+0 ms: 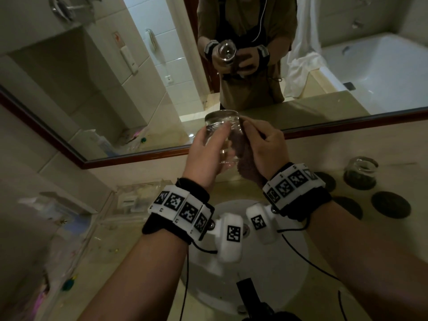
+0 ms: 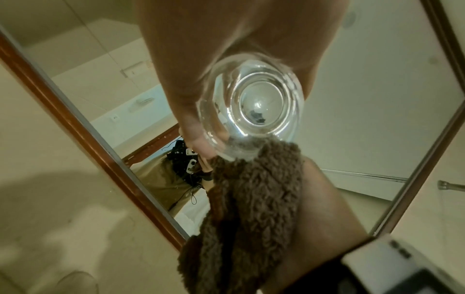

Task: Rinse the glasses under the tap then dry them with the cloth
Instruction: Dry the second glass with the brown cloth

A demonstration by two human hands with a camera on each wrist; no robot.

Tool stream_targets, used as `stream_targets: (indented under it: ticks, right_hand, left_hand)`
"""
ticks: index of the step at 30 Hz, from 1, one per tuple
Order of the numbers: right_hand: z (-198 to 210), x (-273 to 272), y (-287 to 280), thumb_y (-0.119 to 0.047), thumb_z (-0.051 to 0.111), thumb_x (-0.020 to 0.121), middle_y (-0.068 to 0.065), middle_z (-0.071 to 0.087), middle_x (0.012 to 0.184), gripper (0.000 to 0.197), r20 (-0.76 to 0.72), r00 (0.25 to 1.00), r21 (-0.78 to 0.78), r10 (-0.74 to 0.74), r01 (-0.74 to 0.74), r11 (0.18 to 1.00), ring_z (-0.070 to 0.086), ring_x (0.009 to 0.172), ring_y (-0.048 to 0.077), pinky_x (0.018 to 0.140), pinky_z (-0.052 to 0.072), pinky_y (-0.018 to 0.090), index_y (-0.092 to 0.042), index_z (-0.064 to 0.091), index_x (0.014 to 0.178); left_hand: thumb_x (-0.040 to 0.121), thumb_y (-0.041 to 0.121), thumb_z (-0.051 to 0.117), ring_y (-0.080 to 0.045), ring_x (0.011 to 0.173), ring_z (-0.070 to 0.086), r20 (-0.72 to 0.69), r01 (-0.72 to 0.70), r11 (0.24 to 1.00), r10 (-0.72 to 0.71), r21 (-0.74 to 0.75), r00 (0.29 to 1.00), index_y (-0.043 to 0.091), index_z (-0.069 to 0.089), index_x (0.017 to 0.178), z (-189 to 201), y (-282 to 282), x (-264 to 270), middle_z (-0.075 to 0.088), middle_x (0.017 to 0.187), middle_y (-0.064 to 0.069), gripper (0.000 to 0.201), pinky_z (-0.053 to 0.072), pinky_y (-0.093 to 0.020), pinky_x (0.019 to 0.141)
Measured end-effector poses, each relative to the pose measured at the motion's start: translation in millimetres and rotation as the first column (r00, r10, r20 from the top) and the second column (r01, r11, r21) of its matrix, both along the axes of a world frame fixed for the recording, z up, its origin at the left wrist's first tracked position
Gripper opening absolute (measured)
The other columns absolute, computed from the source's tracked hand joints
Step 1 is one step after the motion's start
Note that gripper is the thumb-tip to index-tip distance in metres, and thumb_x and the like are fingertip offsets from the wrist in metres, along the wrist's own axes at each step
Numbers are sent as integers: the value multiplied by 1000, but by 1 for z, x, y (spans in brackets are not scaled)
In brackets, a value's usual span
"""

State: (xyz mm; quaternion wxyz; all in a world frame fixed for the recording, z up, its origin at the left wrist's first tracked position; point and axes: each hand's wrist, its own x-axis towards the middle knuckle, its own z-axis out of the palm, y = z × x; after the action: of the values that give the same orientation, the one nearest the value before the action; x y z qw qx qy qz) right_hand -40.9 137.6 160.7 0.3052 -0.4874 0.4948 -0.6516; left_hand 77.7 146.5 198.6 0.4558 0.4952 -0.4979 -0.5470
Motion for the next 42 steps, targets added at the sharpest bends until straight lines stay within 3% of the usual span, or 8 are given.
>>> stream_targets:
  ticks: [7, 10, 14, 20, 27, 33, 36, 42]
  right_hand:
    - [5, 6, 8, -19, 55, 94, -5, 49, 111, 25, -280, 957, -109, -69, 40, 993, 48, 102, 4, 88, 33, 0, -14, 68, 115]
    - [12, 4, 7, -22, 52, 96, -2, 53, 118, 28, -226, 973, -82, -46, 28, 996, 53, 105, 9, 91, 38, 6, -14, 65, 119]
    - [24, 2, 4, -35, 51, 94, 2, 66, 113, 35, -118, 990, 45, 78, -73, 996, 61, 105, 14, 97, 48, 38, -15, 67, 117]
    - [33, 15, 21, -24, 53, 95, -3, 49, 116, 29, -339, 941, -66, -19, -4, 998, 49, 102, 6, 86, 36, 1, -15, 64, 121]
    - [41, 27, 18, -24, 52, 96, 2, 68, 108, 24, -196, 980, 44, -20, 29, 999, 62, 102, 12, 95, 49, 33, -18, 69, 112]
    - [37, 42, 25, -21, 54, 95, 3, 62, 113, 25, -376, 914, 31, -152, 177, 984, 56, 104, 11, 90, 40, 14, -14, 68, 115]
    - [36, 53, 31, -20, 54, 95, 4, 60, 115, 26, -423, 892, 27, -157, 186, 982, 55, 105, 12, 92, 40, 13, -13, 68, 115]
    - [36, 61, 47, -19, 56, 93, 1, 59, 113, 23, -468, 864, -16, -184, 200, 980, 51, 103, 6, 91, 36, 4, -14, 69, 112]
  left_hand:
    - [91, 38, 62, -24, 88, 68, -13, -78, 997, 78, -14, 997, 23, 61, 115, -3, 1, 1, 72, 107, -10, 28, 56, -45, 82]
    - [92, 43, 59, -22, 84, 66, -35, -28, 1000, 28, -13, 999, 24, 60, 120, 3, 1, 5, 69, 104, -10, 33, 54, -38, 74]
    - [94, 44, 54, -18, 85, 70, -88, 2, 1000, -1, 9, 996, 27, 59, 118, 11, 8, 11, 71, 104, -6, 30, 54, -28, 63]
    - [92, 40, 60, -15, 78, 66, -86, -86, 996, 83, -28, 993, 23, 55, 124, 11, 10, 19, 67, 99, -3, 37, 51, -26, 58]
    - [89, 41, 64, -25, 95, 70, -262, 2, 1000, 5, 25, 965, 14, 48, 129, 15, 11, 32, 68, 112, -12, 51, 59, -43, 80]
    - [96, 46, 51, -16, 92, 61, -171, 109, 994, -108, -2, 979, 27, 55, 98, 1, 5, 51, 62, 99, 3, 19, 51, -44, 89]
    - [84, 57, 61, -21, 100, 66, -119, 104, 993, -110, -54, 987, 37, 54, 109, -7, 6, 56, 68, 106, 5, 32, 55, -44, 90]
    - [85, 42, 69, -33, 98, 69, -336, 90, 996, -75, 29, 939, 32, 49, 117, -16, 9, 59, 69, 110, -9, 39, 58, -45, 79]
